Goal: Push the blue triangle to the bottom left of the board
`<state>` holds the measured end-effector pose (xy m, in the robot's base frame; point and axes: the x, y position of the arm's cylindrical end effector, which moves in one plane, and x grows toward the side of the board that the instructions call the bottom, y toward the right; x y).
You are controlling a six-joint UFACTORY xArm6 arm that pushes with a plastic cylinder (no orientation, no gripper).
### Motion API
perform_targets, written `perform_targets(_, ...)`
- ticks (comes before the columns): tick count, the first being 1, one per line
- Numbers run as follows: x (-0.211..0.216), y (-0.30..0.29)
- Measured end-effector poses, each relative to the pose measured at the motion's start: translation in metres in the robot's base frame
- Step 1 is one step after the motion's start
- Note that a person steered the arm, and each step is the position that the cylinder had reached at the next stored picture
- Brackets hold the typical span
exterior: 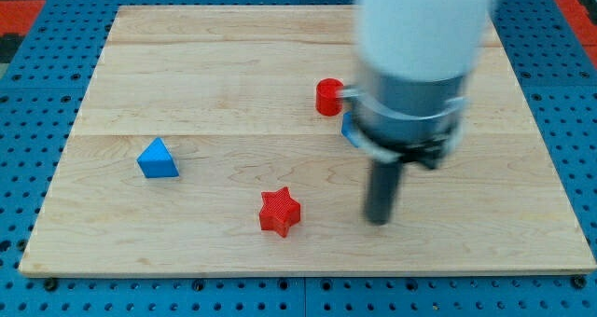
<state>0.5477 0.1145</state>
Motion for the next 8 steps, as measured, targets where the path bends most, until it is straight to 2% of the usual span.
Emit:
perform_targets(1,-0.057,0.044)
perform_targets(2,-0.105,0.042)
perform_targets(3,-0.106,-0.034)
perform_targets(4,-0.119,-0.058)
perform_targets(6,-0.117,-0.161)
perform_targets(7,-0.135,-0.196)
perform_targets(8,-0.134,-0.244)
